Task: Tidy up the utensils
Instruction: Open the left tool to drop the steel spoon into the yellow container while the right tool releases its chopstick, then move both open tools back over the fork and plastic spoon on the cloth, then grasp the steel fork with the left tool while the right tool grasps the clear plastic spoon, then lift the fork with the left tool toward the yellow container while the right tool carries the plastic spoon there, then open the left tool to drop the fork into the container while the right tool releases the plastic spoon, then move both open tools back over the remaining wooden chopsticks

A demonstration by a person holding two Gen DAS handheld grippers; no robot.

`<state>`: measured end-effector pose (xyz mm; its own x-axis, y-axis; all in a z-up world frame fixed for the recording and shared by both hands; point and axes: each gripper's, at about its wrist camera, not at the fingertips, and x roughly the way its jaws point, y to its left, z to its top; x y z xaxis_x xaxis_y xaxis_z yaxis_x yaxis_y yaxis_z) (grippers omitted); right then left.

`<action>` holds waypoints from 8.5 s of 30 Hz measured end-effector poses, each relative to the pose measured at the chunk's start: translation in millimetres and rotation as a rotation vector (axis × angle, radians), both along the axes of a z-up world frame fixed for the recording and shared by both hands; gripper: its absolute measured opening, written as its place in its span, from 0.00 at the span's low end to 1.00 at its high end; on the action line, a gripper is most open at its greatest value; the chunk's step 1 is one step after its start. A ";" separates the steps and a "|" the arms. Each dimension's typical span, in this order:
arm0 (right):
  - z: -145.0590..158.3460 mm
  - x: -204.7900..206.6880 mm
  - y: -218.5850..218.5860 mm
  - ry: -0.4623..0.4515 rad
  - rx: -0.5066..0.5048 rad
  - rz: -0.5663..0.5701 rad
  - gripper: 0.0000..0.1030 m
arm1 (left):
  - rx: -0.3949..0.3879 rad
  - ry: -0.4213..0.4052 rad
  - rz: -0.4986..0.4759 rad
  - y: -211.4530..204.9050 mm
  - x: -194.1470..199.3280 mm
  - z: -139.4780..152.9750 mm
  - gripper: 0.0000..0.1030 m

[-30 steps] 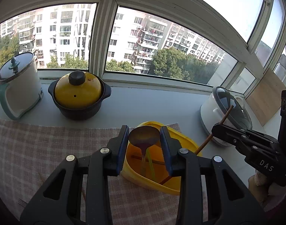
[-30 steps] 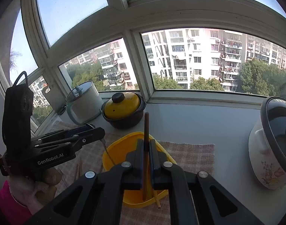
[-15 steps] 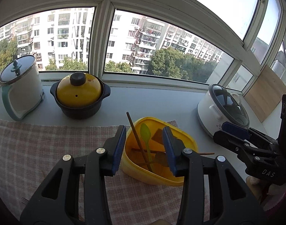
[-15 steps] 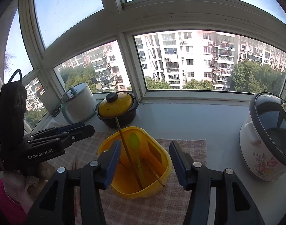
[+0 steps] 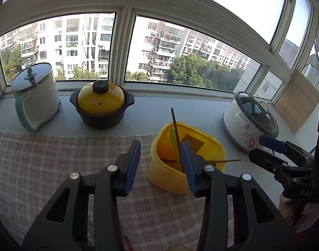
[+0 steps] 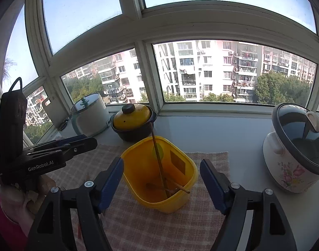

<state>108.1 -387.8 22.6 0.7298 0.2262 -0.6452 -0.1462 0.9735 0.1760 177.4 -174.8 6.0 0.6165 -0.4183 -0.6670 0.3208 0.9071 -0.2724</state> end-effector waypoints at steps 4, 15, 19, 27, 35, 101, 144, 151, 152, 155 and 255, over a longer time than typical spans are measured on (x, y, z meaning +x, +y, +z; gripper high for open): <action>-1.3 -6.8 7.3 -0.005 -0.006 -0.006 0.83 | 0.015 0.007 0.018 19.9 -5.9 -2.7 0.39; -8.8 -25.5 39.2 -0.047 -0.029 0.035 1.00 | 0.108 0.046 0.123 96.2 -19.9 -27.0 0.39; -15.2 -26.5 57.3 -0.029 -0.032 0.096 1.00 | 0.133 0.095 0.167 128.8 -26.4 -46.9 0.40; -34.9 -14.7 98.6 0.041 -0.054 0.225 1.00 | 0.126 0.209 0.262 187.8 -46.0 -87.5 0.46; -60.6 0.6 139.2 0.126 -0.061 0.358 0.93 | 0.042 0.337 0.362 232.3 -64.5 -123.9 0.46; -207.3 59.8 260.3 0.518 -0.306 0.530 0.03 | -0.050 0.382 0.382 253.5 -50.4 -186.1 0.05; -89.9 15.0 187.4 0.220 -0.121 0.374 0.02 | -0.046 -0.006 0.269 207.8 -71.4 -21.1 0.00; -61.7 6.8 155.6 0.161 -0.086 0.324 0.02 | -0.074 -0.038 0.224 180.7 -64.7 -3.7 0.00; -57.3 6.5 150.2 0.153 -0.081 0.315 0.02 | -0.078 -0.043 0.217 176.5 -63.5 -1.6 0.00; -44.6 3.9 133.8 0.127 -0.076 0.287 0.02 | -0.087 -0.059 0.202 162.3 -59.0 5.4 0.00; -22.7 22.1 18.1 -0.046 -0.062 -0.040 0.96 | -0.082 -0.012 0.098 66.3 4.9 4.4 0.07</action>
<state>130.3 -369.6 -0.1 0.7669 0.1572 -0.6222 -0.1137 0.9875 0.1094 182.3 -108.4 10.4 0.6652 -0.4084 -0.6252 0.2355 0.9092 -0.3433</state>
